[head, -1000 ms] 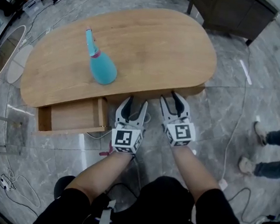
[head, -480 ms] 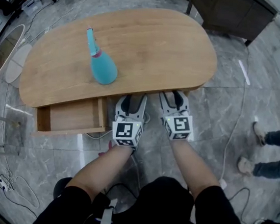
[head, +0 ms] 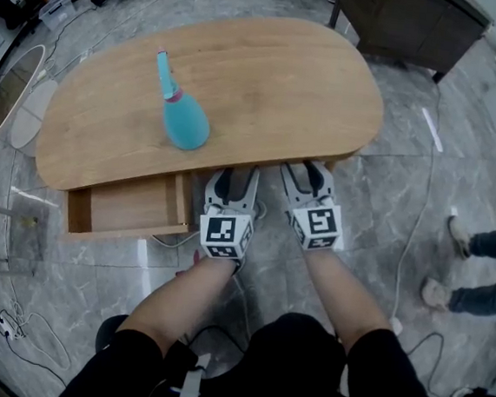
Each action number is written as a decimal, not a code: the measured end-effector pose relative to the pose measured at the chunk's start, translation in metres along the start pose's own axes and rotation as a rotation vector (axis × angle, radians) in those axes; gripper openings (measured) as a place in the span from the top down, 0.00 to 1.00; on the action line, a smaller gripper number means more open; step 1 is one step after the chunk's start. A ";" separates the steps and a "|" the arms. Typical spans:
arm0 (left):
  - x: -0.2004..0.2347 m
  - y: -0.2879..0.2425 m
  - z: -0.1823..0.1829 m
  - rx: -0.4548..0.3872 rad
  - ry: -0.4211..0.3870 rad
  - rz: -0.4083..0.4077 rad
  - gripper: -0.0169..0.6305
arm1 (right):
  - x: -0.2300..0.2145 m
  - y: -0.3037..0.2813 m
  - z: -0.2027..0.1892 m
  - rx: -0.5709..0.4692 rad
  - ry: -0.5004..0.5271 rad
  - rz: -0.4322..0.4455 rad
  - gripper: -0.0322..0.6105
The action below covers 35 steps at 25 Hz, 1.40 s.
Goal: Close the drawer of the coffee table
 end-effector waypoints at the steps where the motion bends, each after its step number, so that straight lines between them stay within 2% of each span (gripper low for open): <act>1: 0.000 0.002 -0.002 0.009 0.011 0.000 0.67 | 0.005 0.003 0.004 -0.012 0.020 0.020 0.69; 6: -0.013 0.016 -0.011 0.020 0.027 -0.034 0.67 | 0.017 0.024 0.002 -0.032 0.061 0.064 0.69; 15: -0.031 0.034 -0.010 0.010 -0.006 -0.115 0.67 | 0.021 0.061 -0.007 -0.027 0.018 0.083 0.69; 20: -0.031 0.047 -0.001 0.018 0.011 -0.120 0.67 | 0.025 0.092 0.007 -0.025 -0.045 0.041 0.69; 23: -0.031 0.062 0.006 0.064 0.026 -0.116 0.67 | 0.034 0.119 0.024 -0.026 -0.080 0.033 0.69; 27: -0.042 0.082 0.034 0.051 0.041 -0.112 0.67 | 0.045 0.148 0.050 -0.001 -0.107 0.017 0.69; 31: -0.048 0.103 0.058 0.052 0.022 -0.115 0.67 | 0.052 0.164 0.066 0.020 -0.167 -0.040 0.69; 35: -0.041 0.129 0.076 0.078 0.029 -0.075 0.67 | 0.054 0.187 0.088 0.027 -0.160 -0.112 0.69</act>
Point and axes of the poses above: the fingertips, and each gripper's own axes: y backward along the fingers, x to its left, z out of its top, the point moved 10 cm from there along y, backward along the fingers, and after that the axes turned 11 degrees about x, right-handed, at the moved point
